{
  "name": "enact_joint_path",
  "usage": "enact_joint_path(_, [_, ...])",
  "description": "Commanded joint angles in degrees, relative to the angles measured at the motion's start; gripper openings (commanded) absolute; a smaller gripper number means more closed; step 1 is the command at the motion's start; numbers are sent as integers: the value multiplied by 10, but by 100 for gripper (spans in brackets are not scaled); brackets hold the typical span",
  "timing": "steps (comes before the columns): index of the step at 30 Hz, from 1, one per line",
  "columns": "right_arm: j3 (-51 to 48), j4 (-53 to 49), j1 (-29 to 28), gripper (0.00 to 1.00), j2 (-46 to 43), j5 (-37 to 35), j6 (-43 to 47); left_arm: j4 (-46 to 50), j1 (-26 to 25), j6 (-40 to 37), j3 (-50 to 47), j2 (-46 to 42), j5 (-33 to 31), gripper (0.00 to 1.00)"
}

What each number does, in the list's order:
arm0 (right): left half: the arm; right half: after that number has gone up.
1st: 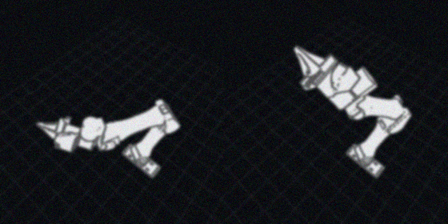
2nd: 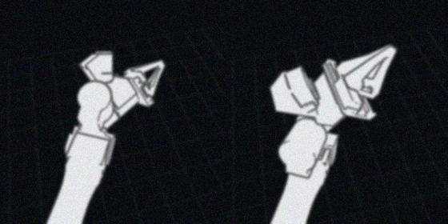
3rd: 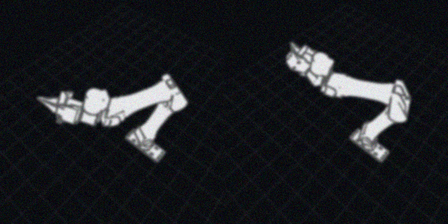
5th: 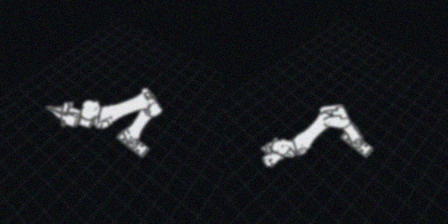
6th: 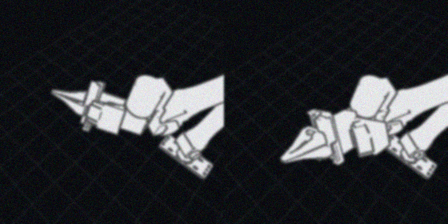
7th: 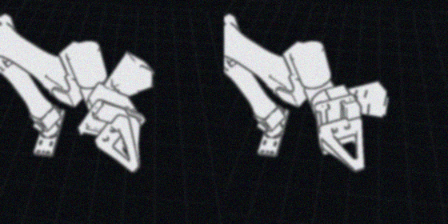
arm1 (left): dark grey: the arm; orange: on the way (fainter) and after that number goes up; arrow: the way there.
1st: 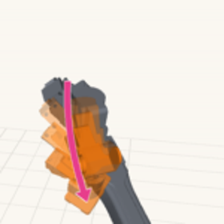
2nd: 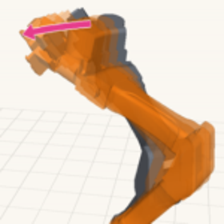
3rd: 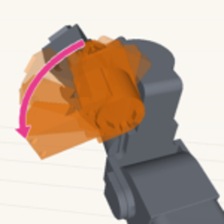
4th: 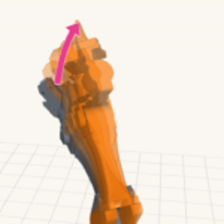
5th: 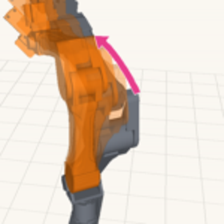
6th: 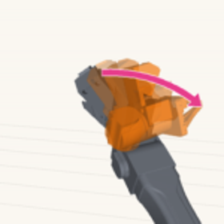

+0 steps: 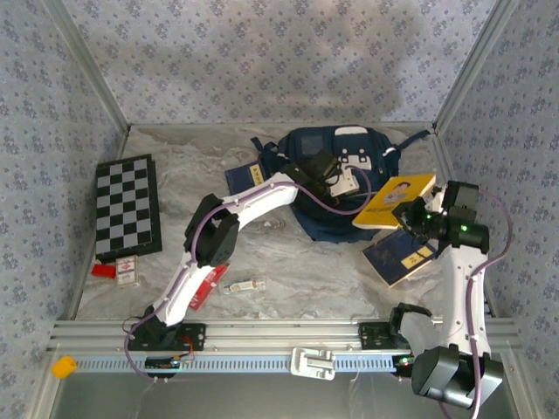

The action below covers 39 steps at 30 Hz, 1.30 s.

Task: Pack the student bag
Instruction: Open the student bag at the center of the table, then place the book in the student bag.

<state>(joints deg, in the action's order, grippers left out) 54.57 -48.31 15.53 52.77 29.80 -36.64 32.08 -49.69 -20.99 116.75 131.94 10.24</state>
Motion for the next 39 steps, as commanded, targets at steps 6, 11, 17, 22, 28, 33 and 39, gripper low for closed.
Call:
enact_joint_path(6, [54,-63,3,0,-45,6,42,3,25,77,21,-126,-27,0])
enact_joint_path(11, [51,-98,0,0,-62,7,54,33,31,84,79,-128,-56,0])
enact_joint_path(17, [57,-125,-23,0,-77,10,54,54,42,131,154,-105,-73,0])
enact_joint_path(22, [56,-109,-41,0,-86,4,41,60,45,132,179,-97,-55,0])
enact_joint_path(28, [-34,99,-164,0,-57,18,-46,64,44,137,201,-93,-18,0])
enact_joint_path(33, [-82,281,-269,0,28,-15,-70,85,46,123,201,-99,-12,0])
enact_joint_path(39, [-134,484,-279,0,126,-30,-84,95,55,127,197,-107,0,0])
